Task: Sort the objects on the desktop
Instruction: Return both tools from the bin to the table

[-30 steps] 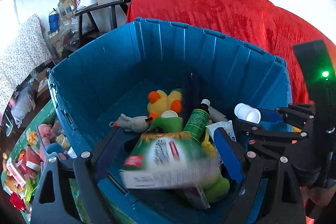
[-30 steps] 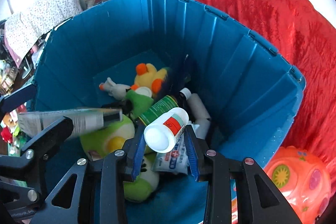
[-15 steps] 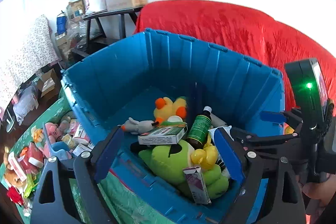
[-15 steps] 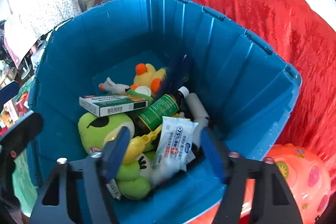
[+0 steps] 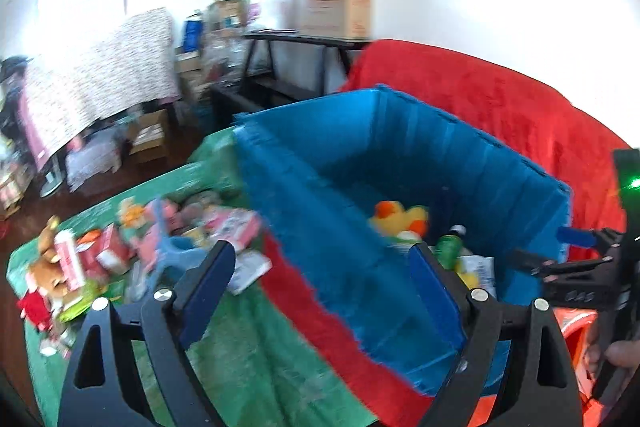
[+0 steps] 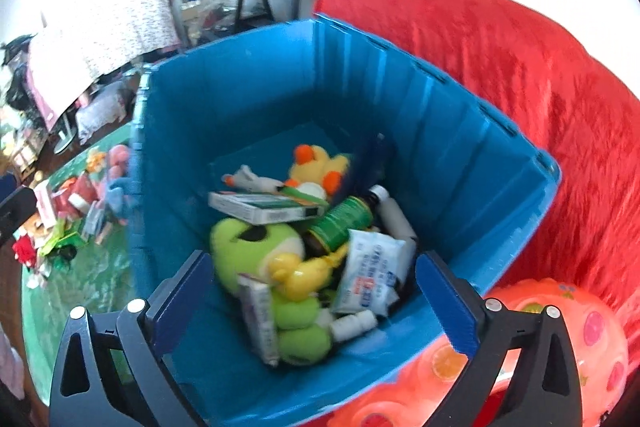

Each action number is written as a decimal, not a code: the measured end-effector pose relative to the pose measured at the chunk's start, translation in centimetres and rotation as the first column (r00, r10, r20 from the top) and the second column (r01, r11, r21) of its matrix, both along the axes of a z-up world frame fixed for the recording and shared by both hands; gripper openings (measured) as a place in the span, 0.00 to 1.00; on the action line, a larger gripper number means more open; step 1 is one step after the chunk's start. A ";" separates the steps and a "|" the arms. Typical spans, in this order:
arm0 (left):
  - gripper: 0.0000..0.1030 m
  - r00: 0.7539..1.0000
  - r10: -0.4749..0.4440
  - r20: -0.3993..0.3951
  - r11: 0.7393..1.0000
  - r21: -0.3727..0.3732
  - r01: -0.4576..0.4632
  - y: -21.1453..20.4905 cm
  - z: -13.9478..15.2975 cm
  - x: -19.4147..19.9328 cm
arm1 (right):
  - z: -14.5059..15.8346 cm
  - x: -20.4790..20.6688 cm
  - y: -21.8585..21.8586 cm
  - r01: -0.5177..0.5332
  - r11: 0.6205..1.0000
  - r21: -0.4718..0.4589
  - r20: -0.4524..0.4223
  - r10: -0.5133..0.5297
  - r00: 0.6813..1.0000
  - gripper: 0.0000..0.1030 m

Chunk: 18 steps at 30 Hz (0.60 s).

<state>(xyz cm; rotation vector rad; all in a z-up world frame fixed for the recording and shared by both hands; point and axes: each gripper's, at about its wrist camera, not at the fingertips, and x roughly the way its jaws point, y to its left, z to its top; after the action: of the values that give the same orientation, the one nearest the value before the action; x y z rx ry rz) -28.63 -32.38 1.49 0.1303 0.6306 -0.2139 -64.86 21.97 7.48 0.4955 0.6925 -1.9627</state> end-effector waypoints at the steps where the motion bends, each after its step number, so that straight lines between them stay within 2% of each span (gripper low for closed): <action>1: 0.86 1.000 0.022 -0.001 1.000 0.001 -0.022 1.2 -0.1 0.1 | 0.1 0.8 -0.2 -0.011 1.000 -0.003 -0.003 0.011 1.000 0.99; 4: 0.86 0.994 0.111 -0.007 0.994 0.001 -0.111 6.1 -0.4 0.0 | 0.2 4.5 -1.4 -0.076 0.997 -0.010 -0.021 0.076 0.997 0.99; 8: 0.86 0.973 0.229 -0.023 0.973 -0.004 -0.229 12.8 -1.1 -0.5 | -0.7 9.5 -3.6 -0.159 0.987 0.004 -0.033 0.159 0.987 0.99; 11: 0.86 0.948 0.316 -0.035 0.949 0.007 -0.316 17.9 -1.8 -1.3 | -1.9 13.5 -5.6 -0.223 0.975 0.021 -0.027 0.224 0.974 0.99; 18: 0.86 0.869 0.489 -0.076 0.872 0.031 -0.488 29.2 -4.1 -4.7 | -6.5 21.8 -10.1 -0.343 0.935 0.094 0.013 0.343 0.939 0.99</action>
<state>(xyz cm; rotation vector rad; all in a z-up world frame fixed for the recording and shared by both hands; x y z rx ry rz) -33.33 -3.18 -2.64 -0.0325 0.7264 0.2792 -43.09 11.82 0.93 0.3974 0.8195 -1.6082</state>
